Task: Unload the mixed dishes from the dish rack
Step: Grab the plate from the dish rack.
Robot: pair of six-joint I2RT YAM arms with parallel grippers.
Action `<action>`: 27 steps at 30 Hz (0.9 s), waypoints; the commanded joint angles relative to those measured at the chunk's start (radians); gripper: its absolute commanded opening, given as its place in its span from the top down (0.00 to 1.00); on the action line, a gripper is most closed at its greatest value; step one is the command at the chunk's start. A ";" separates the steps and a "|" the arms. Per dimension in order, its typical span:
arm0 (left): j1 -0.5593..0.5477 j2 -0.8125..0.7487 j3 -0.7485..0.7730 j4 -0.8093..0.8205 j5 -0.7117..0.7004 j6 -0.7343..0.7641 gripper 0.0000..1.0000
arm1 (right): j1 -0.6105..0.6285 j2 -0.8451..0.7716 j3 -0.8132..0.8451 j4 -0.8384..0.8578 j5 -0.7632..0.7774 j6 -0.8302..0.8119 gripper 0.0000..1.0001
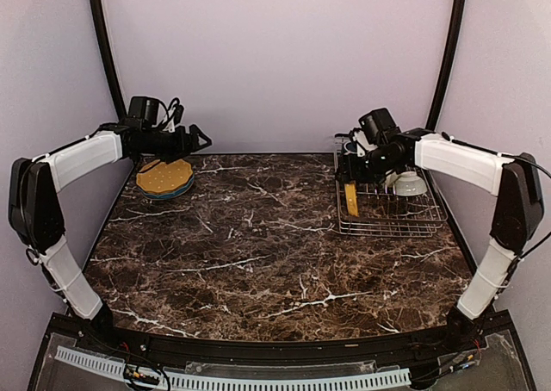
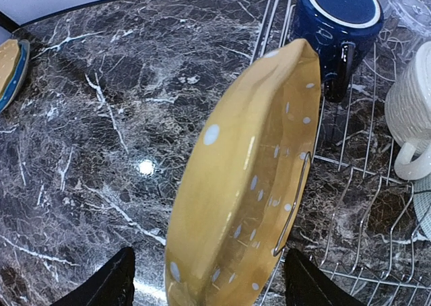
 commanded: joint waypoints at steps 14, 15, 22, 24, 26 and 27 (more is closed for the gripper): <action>-0.011 0.016 0.014 -0.046 -0.014 0.011 0.09 | 0.064 0.070 0.047 -0.018 0.210 0.002 0.54; -0.011 0.016 0.014 -0.046 -0.014 0.010 0.09 | 0.066 0.068 0.049 -0.019 0.216 0.002 0.58; -0.011 0.017 0.017 -0.048 -0.009 0.007 0.09 | 0.067 0.023 0.032 -0.006 0.233 0.005 0.77; -0.011 0.017 0.017 -0.048 -0.007 0.006 0.09 | 0.068 0.017 0.033 -0.007 0.235 0.007 0.82; -0.011 0.017 0.017 -0.048 -0.007 0.005 0.09 | 0.068 0.010 0.035 -0.007 0.238 0.010 0.86; -0.011 0.017 0.017 -0.048 -0.007 0.005 0.09 | 0.068 0.006 0.037 -0.007 0.238 0.011 0.88</action>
